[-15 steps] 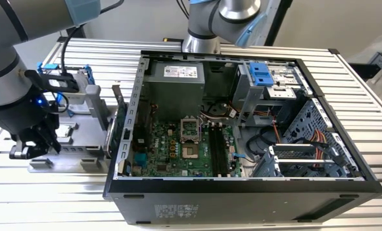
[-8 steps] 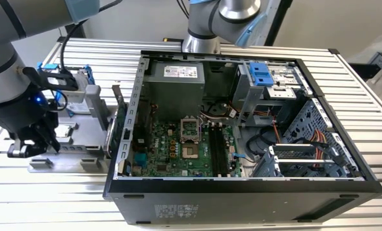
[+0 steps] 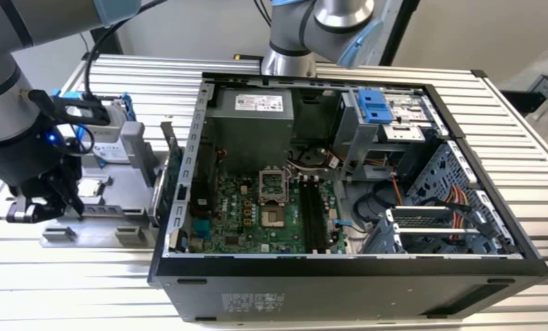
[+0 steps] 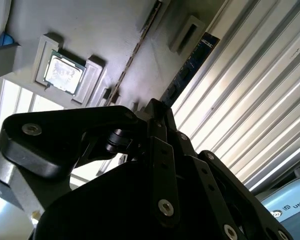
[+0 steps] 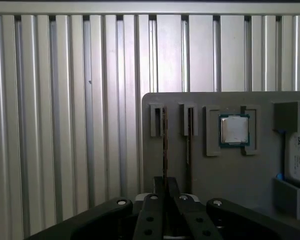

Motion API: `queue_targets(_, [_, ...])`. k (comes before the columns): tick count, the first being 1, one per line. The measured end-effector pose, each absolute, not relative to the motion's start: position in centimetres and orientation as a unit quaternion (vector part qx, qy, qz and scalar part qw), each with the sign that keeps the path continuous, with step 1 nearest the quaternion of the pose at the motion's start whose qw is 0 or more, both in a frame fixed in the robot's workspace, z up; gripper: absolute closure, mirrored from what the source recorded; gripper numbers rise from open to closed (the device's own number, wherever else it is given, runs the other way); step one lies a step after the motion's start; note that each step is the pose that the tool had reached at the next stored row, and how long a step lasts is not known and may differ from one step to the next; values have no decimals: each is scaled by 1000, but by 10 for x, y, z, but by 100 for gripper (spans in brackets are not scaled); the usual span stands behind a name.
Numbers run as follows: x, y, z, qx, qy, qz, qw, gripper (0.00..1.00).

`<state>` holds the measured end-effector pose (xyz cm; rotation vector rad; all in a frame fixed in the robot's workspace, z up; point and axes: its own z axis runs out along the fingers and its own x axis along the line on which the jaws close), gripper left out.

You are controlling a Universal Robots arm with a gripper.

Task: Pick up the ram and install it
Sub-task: 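Pick up the ram and move it above insertion slot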

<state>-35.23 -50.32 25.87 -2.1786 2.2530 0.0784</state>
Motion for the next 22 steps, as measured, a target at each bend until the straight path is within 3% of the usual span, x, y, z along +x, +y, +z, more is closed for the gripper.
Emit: queue_targets(22, [-352,-503,278,-695,719,25,4,100])
